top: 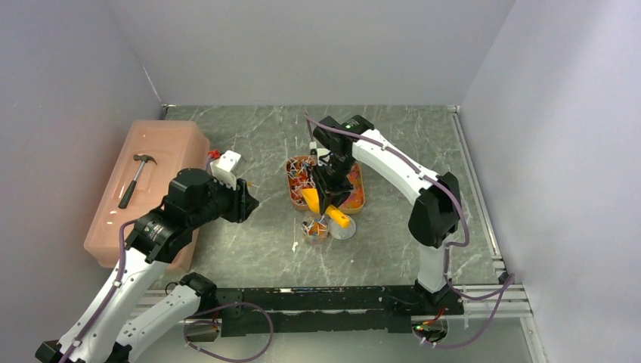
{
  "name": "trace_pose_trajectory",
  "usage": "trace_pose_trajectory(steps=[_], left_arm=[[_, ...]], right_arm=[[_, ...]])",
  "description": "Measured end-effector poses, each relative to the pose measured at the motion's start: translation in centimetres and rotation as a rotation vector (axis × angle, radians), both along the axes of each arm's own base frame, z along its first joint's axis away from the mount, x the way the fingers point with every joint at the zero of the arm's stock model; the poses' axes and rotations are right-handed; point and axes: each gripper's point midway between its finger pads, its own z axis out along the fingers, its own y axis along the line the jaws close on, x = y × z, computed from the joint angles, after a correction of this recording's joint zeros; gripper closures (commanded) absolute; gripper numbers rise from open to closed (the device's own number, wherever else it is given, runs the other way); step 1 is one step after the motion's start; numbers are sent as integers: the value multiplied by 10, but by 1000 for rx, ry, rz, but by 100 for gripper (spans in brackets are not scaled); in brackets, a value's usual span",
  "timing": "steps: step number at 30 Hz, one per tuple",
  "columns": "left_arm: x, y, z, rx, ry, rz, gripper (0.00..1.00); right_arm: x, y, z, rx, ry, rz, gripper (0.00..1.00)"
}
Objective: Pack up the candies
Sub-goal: Scoop the fake candies from the storage box.
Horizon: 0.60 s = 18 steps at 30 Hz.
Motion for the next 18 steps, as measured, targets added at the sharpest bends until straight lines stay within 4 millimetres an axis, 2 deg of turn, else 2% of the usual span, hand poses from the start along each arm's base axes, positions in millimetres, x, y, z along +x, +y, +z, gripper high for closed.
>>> trace_pose_trajectory(steps=[11,18], left_arm=[[0,0,0,1,1,0,59],[0,0,0,0,1,0,59]], right_arm=[[28,14,-52,-60,34,14,100],[39,19,-59,-57,25,21,100]])
